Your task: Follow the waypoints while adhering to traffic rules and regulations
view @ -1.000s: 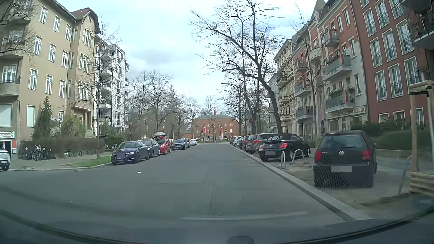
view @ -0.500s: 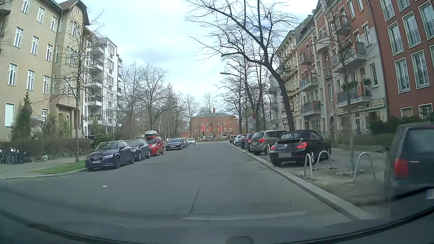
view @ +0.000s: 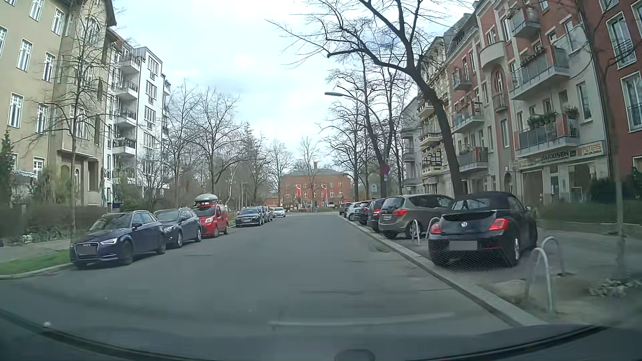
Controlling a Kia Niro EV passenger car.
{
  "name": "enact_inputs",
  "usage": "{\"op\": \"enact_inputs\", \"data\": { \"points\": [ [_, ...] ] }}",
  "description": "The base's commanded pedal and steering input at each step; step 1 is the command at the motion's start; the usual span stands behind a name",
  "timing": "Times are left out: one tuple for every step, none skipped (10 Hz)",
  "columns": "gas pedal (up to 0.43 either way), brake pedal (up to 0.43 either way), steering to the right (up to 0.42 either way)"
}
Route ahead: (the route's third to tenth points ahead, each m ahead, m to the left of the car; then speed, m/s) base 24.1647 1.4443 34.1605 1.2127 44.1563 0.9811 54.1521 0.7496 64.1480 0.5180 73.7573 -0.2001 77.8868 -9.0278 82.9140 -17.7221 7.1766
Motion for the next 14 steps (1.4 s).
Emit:
{"op": "enact_inputs", "data": {
  "points": [
    [0.008,0.000,0.002],
    [0.008,0.000,0.002],
    [0.008,0.000,0.000],
    [0.008,0.000,0.000],
    [0.008,0.000,-0.001],
    [0.008,0.000,-0.001],
    [0.008,0.000,-0.003],
    [0.008,0.000,-0.004],
    [0.008,0.000,-0.005],
    [0.008,0.000,-0.005],
    [0.008,0.000,-0.004],
    [0.008,0.000,-0.004],
    [0.008,0.000,-0.004],
    [0.008,0.000,-0.004]
  ]
}}
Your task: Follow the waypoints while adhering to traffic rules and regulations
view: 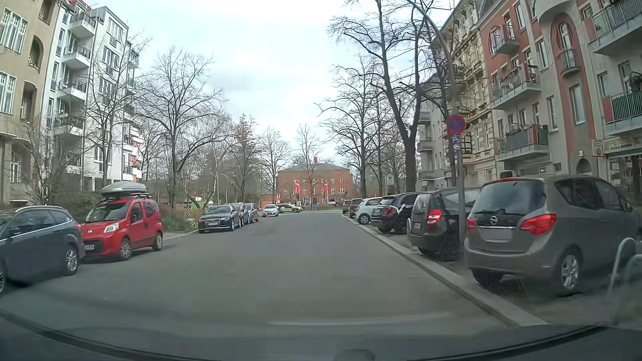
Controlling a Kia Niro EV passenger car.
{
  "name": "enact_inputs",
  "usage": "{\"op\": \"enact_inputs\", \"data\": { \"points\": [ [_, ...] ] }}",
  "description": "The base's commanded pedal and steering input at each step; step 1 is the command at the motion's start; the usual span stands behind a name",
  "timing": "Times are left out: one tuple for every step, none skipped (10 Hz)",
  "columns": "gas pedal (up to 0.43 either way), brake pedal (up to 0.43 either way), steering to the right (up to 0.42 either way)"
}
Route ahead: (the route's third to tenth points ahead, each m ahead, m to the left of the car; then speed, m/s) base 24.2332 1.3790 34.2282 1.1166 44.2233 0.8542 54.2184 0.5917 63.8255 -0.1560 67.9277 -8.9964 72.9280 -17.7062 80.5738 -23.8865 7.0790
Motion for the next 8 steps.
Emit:
{"op": "enact_inputs", "data": {
  "points": [
    [0.008,0.000,-0.004],
    [0.008,0.000,-0.004],
    [0.008,0.000,-0.004],
    [0.008,0.000,-0.004],
    [0.008,0.000,-0.004],
    [0.008,0.000,-0.005],
    [0.008,0.000,-0.007],
    [0.008,0.000,-0.007]
  ]
}}
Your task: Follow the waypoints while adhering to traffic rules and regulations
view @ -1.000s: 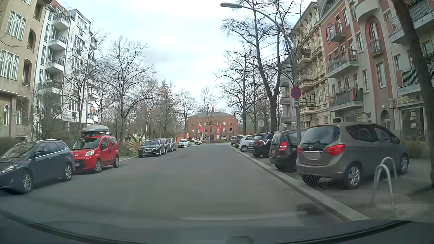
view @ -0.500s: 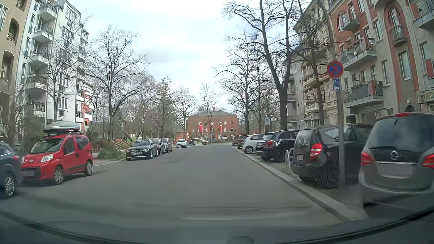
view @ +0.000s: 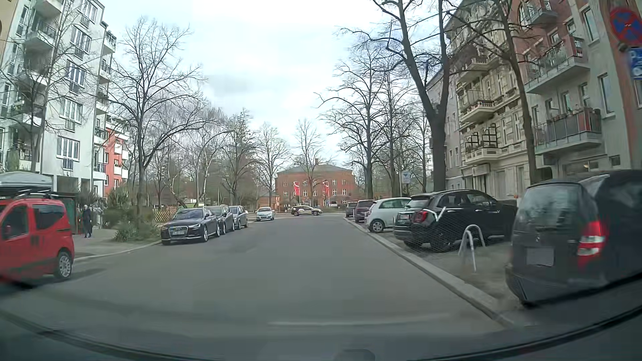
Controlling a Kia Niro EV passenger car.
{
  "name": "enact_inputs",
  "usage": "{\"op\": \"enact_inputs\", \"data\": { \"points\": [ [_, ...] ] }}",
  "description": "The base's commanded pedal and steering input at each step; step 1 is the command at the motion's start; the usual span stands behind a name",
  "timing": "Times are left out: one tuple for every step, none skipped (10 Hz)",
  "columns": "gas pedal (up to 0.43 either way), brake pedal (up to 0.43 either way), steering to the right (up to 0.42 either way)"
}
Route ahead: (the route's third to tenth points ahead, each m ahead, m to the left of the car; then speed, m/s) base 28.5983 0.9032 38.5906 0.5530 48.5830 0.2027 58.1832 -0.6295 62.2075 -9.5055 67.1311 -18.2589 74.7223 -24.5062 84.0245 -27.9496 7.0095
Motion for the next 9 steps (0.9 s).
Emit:
{"op": "enact_inputs", "data": {
  "points": [
    [0.008,0.000,-0.007],
    [0.008,0.000,-0.007],
    [0.008,0.000,-0.007],
    [0.008,0.000,-0.007],
    [0.008,0.000,-0.007],
    [0.000,0.000,-0.007],
    [0.000,0.000,-0.007],
    [0.000,0.000,-0.007],
    [0.000,0.000,-0.007]
  ]
}}
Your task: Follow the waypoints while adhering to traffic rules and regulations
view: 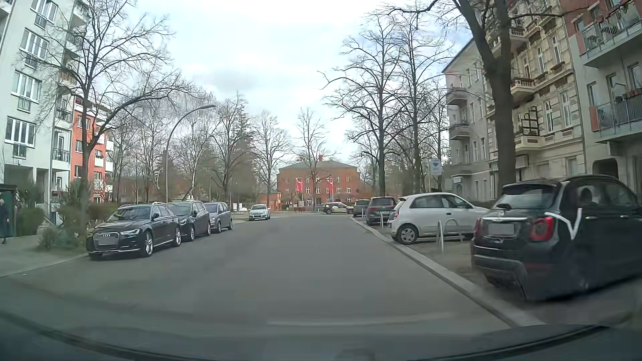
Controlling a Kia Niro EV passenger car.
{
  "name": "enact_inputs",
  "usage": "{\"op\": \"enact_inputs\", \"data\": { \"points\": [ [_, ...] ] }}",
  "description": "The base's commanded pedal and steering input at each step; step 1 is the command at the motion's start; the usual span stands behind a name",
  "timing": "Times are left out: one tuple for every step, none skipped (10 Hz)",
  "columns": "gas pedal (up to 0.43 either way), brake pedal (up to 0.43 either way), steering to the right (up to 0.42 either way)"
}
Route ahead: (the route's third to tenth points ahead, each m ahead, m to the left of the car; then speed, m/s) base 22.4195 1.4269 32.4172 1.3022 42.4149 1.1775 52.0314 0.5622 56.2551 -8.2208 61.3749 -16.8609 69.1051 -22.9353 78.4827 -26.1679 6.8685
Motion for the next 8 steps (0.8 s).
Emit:
{"op": "enact_inputs", "data": {
  "points": [
    [0.000,0.000,-0.007],
    [0.000,0.000,-0.007],
    [0.000,0.000,-0.007],
    [0.000,0.000,-0.007],
    [0.000,0.000,-0.006],
    [0.000,0.000,-0.006],
    [0.000,0.000,-0.006],
    [0.000,0.000,-0.006]
  ]
}}
